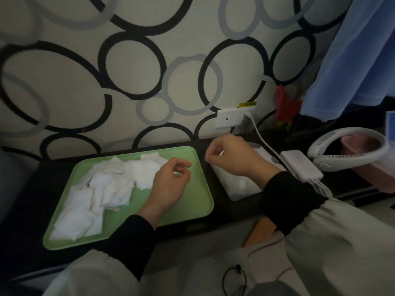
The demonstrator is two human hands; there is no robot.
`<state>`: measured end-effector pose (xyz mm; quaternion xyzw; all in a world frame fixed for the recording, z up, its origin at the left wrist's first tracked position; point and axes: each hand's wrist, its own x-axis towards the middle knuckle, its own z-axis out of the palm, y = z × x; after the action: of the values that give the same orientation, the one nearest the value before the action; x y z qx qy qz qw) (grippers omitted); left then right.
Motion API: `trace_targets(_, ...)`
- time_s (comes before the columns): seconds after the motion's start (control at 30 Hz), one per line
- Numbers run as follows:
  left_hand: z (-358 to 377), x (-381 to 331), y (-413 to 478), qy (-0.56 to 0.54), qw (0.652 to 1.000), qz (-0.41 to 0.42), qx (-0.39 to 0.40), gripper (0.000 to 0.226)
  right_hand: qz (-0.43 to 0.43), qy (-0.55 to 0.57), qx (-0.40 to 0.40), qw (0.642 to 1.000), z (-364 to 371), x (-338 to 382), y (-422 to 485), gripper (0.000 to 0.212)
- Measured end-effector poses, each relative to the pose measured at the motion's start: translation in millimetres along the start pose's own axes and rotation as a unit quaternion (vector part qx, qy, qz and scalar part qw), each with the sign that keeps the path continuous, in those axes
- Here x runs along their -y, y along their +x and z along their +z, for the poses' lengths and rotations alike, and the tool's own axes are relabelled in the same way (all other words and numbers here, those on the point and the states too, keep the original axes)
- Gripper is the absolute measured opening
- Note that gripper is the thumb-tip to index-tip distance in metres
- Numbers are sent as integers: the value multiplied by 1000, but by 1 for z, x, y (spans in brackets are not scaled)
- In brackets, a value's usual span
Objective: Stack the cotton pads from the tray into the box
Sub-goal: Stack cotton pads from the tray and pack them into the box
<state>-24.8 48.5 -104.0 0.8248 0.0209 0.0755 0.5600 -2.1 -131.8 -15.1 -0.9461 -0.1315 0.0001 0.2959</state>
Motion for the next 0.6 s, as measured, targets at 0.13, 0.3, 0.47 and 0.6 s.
trace_targets(0.13, -40, 16, -5, 12, 999, -41, -33, 26, 30, 91, 10, 995, 45, 27, 12, 11)
trace_targets(0.3, -78, 36, -11, 27, 995, -75, -65, 30, 119, 130, 16, 984, 109, 17, 27, 27)
trace_targets(0.47, -91, 41, -10, 35, 996, -62, -62, 22, 80, 38, 35, 995, 129, 13, 33, 48)
trace_targets(0.6, -95, 47, -6, 46, 996, -63, -53, 18, 67, -41, 39, 996, 140, 18, 46, 50)
